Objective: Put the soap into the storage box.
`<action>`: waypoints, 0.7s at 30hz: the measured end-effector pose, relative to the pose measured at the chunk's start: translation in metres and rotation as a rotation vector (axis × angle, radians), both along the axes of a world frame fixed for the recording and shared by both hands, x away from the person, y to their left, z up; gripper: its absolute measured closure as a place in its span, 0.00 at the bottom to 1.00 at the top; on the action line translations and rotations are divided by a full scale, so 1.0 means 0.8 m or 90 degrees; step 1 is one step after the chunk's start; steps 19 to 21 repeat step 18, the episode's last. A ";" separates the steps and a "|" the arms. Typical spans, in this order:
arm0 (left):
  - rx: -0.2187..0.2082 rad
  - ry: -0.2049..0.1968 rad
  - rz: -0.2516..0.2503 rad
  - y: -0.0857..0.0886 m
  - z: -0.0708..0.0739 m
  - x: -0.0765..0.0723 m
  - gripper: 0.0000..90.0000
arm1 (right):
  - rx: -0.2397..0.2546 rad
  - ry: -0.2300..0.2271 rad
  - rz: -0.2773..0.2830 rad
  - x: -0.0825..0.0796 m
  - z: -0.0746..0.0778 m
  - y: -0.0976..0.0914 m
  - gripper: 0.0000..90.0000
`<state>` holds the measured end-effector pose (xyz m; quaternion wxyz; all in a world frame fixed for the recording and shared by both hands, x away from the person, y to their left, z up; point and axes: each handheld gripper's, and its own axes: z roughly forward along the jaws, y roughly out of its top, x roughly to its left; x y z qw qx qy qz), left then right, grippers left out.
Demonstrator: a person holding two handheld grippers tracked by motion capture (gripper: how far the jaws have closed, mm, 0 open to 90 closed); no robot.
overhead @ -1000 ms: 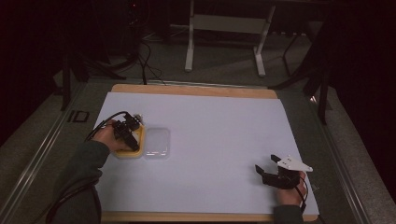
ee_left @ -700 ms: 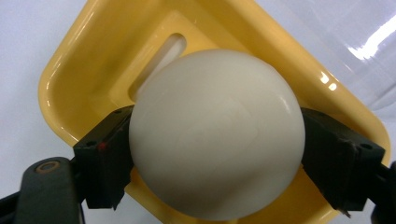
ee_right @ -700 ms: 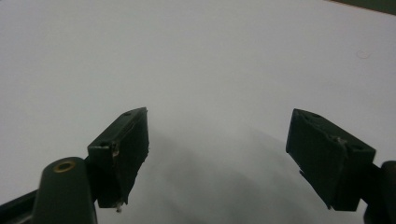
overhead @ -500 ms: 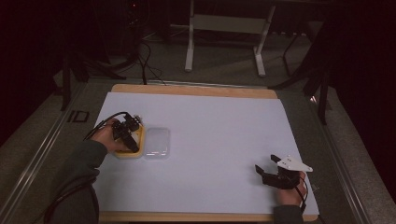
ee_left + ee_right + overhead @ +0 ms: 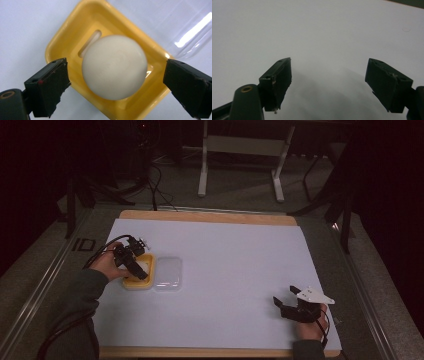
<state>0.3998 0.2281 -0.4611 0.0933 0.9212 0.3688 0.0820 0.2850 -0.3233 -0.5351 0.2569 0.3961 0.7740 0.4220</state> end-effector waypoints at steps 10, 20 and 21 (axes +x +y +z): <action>-0.029 -0.049 -0.043 -0.020 0.022 -0.019 0.18 | 0.000 0.000 0.000 0.000 0.000 0.000 0.24; -0.050 -0.112 -0.067 -0.033 0.022 -0.048 0.19 | -0.001 0.002 0.000 0.000 0.000 0.000 0.24; -0.050 -0.112 -0.067 -0.033 0.022 -0.048 0.19 | -0.001 0.002 0.000 0.000 0.000 0.000 0.24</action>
